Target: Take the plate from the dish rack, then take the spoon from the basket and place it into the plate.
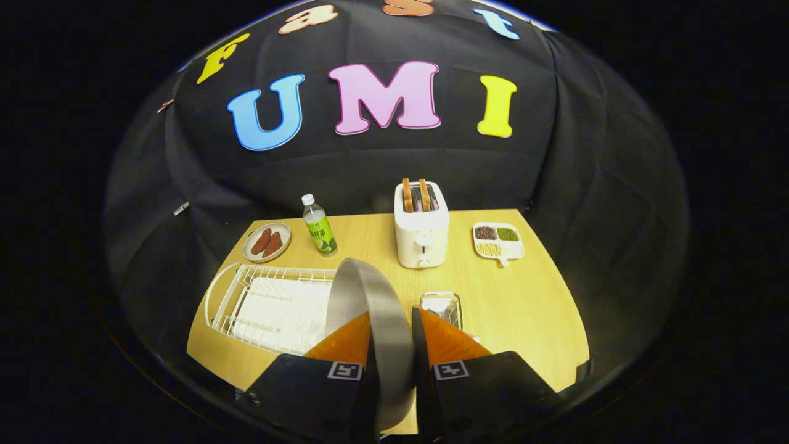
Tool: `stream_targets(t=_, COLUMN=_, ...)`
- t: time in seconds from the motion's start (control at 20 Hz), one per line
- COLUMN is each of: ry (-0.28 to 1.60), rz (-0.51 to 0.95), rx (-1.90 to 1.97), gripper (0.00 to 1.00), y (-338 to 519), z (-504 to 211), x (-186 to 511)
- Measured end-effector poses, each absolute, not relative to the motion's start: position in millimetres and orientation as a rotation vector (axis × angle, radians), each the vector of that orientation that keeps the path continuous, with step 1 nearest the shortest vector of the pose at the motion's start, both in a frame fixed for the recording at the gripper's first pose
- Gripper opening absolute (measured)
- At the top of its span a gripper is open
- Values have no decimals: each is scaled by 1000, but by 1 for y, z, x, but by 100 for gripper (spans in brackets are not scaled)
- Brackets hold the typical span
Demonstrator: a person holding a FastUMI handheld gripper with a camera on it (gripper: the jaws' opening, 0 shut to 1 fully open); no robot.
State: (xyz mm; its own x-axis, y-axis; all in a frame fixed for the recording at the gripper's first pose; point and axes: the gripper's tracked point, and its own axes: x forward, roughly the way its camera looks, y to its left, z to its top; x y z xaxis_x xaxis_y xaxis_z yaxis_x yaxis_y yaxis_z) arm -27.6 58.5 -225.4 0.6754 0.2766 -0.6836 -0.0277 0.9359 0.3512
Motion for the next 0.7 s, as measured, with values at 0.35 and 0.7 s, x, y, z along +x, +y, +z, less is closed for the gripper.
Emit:
stream_targets(t=0.35, ry=993, rz=170, rx=440, gripper=27, y=31, z=-305, x=-124)
stream_targets(t=0.7, ry=1137, rz=266, rx=570, gripper=27, y=65, z=-397, x=-167)
